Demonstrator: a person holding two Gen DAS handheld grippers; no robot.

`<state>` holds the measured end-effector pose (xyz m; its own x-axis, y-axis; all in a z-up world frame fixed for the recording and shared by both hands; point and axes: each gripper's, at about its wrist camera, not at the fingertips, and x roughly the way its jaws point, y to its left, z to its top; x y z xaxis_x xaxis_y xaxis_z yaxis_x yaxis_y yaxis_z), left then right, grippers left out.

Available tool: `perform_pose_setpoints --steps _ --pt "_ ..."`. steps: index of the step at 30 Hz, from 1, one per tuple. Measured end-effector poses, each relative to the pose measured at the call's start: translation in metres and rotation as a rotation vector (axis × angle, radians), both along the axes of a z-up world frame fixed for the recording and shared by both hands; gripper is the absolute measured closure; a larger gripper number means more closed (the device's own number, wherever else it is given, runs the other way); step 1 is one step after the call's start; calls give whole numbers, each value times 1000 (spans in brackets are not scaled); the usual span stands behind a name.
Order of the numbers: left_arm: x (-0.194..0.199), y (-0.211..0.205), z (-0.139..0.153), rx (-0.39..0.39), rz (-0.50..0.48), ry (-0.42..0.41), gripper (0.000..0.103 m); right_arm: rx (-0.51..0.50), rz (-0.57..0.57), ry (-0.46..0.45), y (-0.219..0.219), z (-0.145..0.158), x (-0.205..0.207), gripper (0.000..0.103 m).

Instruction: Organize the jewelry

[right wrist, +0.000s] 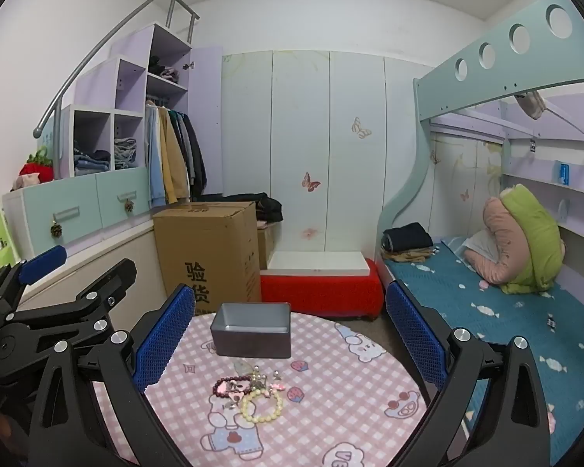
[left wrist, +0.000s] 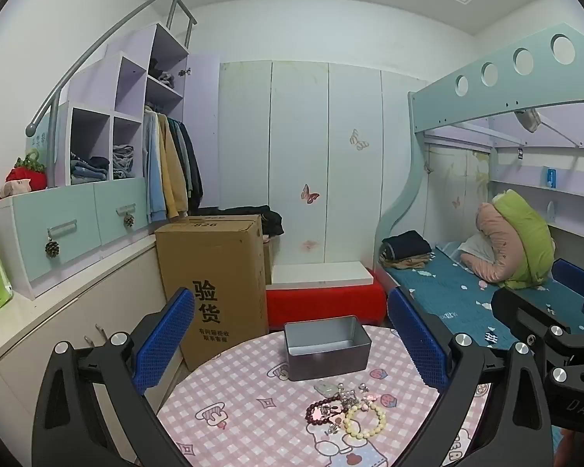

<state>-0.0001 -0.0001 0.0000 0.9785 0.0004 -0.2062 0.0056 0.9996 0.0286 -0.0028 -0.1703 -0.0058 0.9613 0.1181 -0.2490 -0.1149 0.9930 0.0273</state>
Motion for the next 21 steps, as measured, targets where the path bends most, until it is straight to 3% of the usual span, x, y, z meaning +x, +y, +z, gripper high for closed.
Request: perform_pose_setpoints --steps 21 --pt "0 0 0 -3 0 4 7 -3 0 0 0 -1 0 8"
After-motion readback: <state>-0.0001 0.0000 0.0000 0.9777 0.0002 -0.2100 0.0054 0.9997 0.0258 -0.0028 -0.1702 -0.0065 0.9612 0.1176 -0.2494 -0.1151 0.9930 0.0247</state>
